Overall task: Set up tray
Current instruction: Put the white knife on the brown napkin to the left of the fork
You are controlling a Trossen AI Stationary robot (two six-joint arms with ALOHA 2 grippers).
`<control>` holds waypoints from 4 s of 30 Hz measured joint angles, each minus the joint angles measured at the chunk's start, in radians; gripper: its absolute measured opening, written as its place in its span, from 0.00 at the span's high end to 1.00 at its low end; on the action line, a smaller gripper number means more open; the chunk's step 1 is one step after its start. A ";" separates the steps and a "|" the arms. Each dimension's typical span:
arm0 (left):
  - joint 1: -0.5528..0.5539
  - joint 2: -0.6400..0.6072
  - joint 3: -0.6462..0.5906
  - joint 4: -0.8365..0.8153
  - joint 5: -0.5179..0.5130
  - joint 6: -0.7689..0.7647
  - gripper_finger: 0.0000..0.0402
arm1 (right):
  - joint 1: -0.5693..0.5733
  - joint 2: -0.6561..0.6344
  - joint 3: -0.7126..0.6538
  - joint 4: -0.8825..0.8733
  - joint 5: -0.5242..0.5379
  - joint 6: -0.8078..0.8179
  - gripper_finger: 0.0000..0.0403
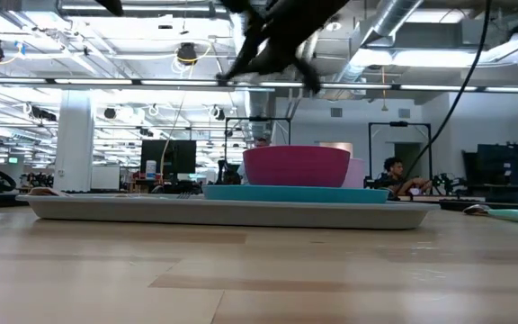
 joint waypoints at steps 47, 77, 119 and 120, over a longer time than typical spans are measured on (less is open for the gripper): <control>0.000 0.064 0.000 -0.040 0.010 0.017 1.00 | -0.220 0.584 0.716 -0.333 -0.341 0.060 0.94; 0.000 0.064 -0.069 -0.039 0.019 0.156 1.00 | -0.174 0.306 0.716 -0.437 -0.540 -0.341 0.81; -0.162 0.519 -0.425 0.397 0.476 0.011 1.00 | 0.410 -0.734 -0.681 -0.720 0.126 -0.013 0.81; -0.159 0.544 -0.425 0.400 0.522 -0.007 1.00 | 0.410 -0.753 -0.690 -0.739 0.131 -0.010 0.81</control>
